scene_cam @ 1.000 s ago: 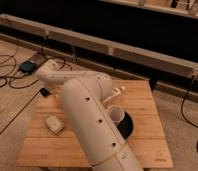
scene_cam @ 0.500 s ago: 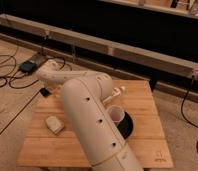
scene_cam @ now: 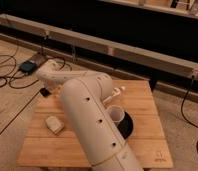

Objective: Push the eraser across the table

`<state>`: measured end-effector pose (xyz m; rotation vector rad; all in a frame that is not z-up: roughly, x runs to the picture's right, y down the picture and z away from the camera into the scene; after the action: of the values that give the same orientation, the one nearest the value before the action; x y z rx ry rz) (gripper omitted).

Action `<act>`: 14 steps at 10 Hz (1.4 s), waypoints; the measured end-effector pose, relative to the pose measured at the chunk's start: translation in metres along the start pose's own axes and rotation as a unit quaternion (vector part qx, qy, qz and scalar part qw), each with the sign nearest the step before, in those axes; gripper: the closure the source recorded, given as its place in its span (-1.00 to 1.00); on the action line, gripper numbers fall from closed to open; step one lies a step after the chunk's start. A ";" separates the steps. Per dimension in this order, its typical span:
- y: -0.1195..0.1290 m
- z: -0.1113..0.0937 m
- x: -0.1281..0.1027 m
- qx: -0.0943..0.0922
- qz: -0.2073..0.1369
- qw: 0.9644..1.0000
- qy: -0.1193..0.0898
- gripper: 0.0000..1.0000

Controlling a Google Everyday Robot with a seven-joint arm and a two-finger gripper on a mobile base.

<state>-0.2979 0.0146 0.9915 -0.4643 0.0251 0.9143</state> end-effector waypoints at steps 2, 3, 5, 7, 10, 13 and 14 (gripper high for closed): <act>0.000 0.000 0.000 0.000 0.000 1.000 0.000 1.00; 0.000 0.000 0.000 0.000 0.000 1.000 0.000 1.00; 0.000 0.000 0.000 0.000 0.000 1.000 0.000 1.00; 0.000 0.000 0.000 0.000 0.000 1.000 0.000 1.00; 0.000 0.000 0.000 0.000 0.000 1.000 0.000 0.87; 0.000 -0.001 0.001 0.001 -0.001 1.000 0.003 0.26; 0.002 -0.003 0.003 0.004 -0.002 1.000 0.011 0.07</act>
<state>-0.2966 0.0168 0.9870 -0.4679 0.0482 0.9046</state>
